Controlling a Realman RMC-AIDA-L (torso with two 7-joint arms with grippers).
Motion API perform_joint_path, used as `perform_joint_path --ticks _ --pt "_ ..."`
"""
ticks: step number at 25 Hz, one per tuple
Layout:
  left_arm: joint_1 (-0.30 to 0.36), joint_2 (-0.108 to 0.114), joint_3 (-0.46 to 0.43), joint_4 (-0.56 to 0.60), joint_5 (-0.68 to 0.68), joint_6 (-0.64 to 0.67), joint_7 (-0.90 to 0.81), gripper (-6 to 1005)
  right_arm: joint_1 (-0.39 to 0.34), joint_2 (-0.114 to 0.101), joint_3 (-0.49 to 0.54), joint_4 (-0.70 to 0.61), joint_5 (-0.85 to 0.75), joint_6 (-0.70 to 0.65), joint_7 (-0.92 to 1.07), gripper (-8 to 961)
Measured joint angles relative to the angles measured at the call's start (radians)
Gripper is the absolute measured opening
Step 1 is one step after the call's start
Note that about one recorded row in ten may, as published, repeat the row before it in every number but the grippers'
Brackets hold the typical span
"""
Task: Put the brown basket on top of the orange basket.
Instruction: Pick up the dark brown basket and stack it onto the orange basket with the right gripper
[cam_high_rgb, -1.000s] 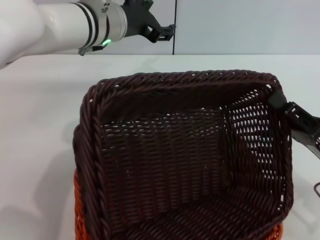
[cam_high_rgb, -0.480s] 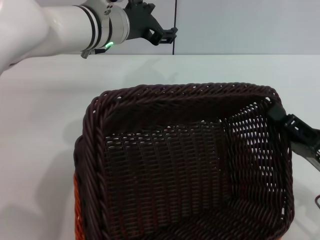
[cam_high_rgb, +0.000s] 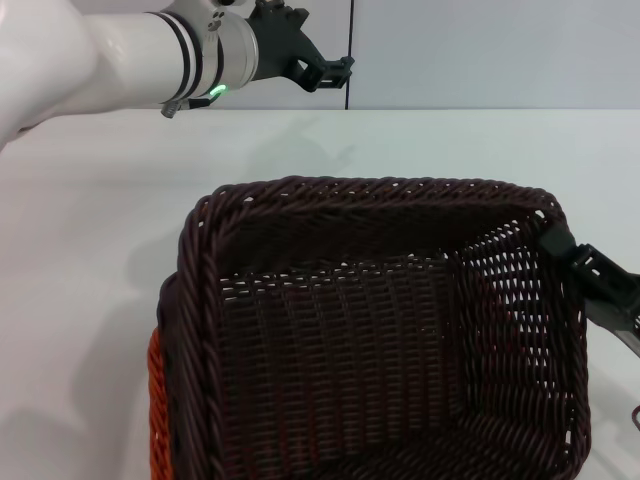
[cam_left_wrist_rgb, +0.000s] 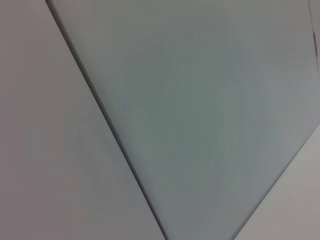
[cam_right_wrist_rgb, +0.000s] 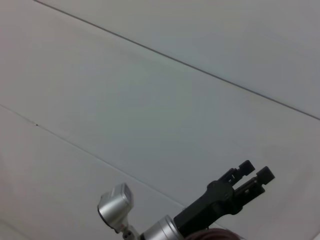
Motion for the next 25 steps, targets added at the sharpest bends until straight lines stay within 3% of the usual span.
perform_joint_path --ticks 11,25 --pt "-0.004 0.000 0.000 -0.002 0.000 0.000 0.007 810 0.001 -0.003 -0.001 0.020 0.000 -0.069 0.018 192" --pt "-0.005 0.000 0.000 -0.002 -0.001 -0.001 0.009 810 0.056 -0.009 -0.011 -0.063 -0.065 -0.119 0.082 193"
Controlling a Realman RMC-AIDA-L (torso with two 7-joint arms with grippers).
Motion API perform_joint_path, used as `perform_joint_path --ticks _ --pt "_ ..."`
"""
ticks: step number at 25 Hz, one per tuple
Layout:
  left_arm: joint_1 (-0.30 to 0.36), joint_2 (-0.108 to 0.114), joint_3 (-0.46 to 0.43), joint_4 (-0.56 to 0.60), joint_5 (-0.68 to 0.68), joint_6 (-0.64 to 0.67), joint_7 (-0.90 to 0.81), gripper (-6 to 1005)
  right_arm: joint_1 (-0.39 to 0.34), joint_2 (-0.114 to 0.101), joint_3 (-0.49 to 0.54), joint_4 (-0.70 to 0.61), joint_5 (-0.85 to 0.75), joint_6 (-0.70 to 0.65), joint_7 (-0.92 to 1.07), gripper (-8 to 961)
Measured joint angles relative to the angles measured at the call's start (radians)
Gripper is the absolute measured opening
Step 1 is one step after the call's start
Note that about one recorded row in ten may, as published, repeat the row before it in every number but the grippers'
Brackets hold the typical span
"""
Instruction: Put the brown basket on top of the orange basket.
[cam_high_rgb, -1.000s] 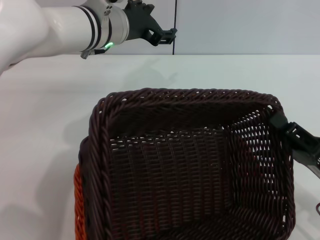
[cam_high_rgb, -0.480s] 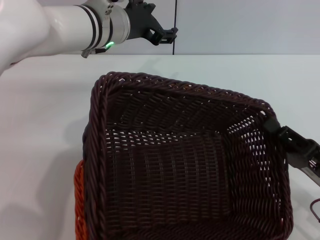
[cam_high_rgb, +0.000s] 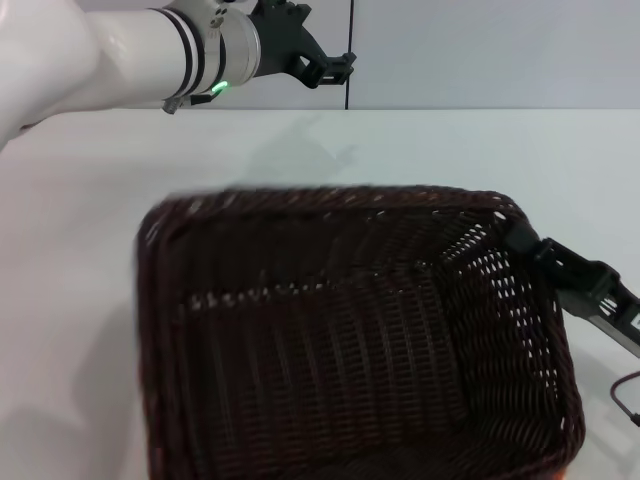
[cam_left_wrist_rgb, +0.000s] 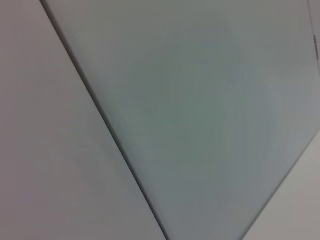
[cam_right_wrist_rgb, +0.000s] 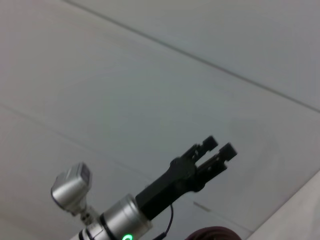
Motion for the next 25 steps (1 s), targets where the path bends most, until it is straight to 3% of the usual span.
perform_joint_path --ticks 3,9,11,16,21,23,25 --pt "-0.002 0.000 0.000 0.000 0.000 -0.018 0.001 810 0.010 0.000 0.000 -0.003 -0.003 -0.004 0.001 193" --pt "-0.003 0.000 0.000 0.000 0.000 -0.028 0.002 810 0.015 -0.001 0.009 -0.011 -0.001 -0.013 0.005 356" --pt "-0.003 0.000 0.000 0.000 0.000 -0.030 0.002 810 0.016 -0.001 0.007 -0.024 0.001 -0.015 0.012 544" --pt "-0.003 0.000 0.000 0.001 0.000 -0.042 0.002 810 0.013 -0.001 0.018 -0.099 0.007 -0.011 0.020 600" --pt "0.014 0.000 0.000 0.019 -0.006 -0.062 0.000 810 -0.007 -0.007 0.127 -0.241 0.009 -0.008 0.026 611" --pt "0.077 0.000 0.016 0.094 -0.095 -0.146 0.001 810 -0.009 -0.025 0.183 -0.288 0.009 -0.007 0.026 611" --pt "0.077 0.000 0.016 0.094 -0.095 -0.146 0.001 810 -0.009 -0.050 0.231 -0.320 0.010 -0.013 0.026 611"
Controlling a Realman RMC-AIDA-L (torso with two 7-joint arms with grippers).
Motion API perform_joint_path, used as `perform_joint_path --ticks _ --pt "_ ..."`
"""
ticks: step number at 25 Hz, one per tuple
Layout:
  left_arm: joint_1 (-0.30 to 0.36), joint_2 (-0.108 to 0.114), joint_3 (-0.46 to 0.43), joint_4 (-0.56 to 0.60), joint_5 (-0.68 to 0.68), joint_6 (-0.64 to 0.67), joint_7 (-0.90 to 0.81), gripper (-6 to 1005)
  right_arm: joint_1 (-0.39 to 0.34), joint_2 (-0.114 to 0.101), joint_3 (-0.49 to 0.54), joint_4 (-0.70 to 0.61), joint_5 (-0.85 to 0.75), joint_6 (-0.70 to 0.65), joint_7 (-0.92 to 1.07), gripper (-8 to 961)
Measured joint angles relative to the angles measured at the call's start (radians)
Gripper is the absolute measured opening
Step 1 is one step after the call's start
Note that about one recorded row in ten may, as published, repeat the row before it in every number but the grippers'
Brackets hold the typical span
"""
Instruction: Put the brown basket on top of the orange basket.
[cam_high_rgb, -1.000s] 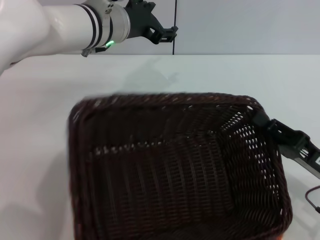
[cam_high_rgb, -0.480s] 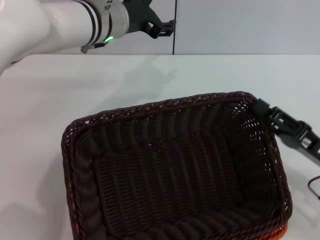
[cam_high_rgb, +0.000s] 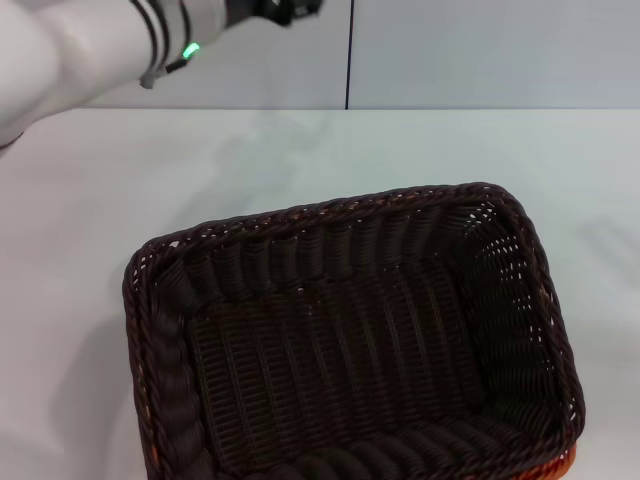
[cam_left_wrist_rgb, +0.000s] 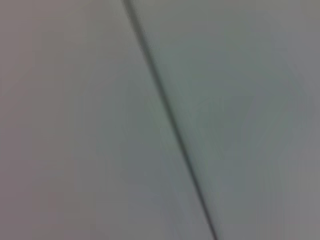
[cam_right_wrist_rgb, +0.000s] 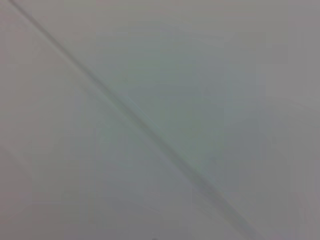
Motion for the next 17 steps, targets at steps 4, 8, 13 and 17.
perform_joint_path --ticks 4,8,13,17 --pt "0.081 0.000 0.042 0.097 -0.147 -0.111 0.001 810 0.006 -0.052 0.133 -0.068 0.001 -0.072 -0.039 611" --pt "0.163 0.000 0.110 0.192 -0.275 -0.205 0.001 810 0.038 -0.068 0.209 -0.106 0.014 -0.244 -0.213 611" --pt "0.241 0.000 0.270 0.255 -0.318 -0.253 0.003 810 0.109 -0.055 0.220 -0.096 0.082 -0.446 -0.555 611" --pt "0.266 -0.002 0.392 0.250 -0.311 -0.344 0.004 810 0.166 -0.029 0.218 -0.081 0.154 -0.548 -0.790 611"
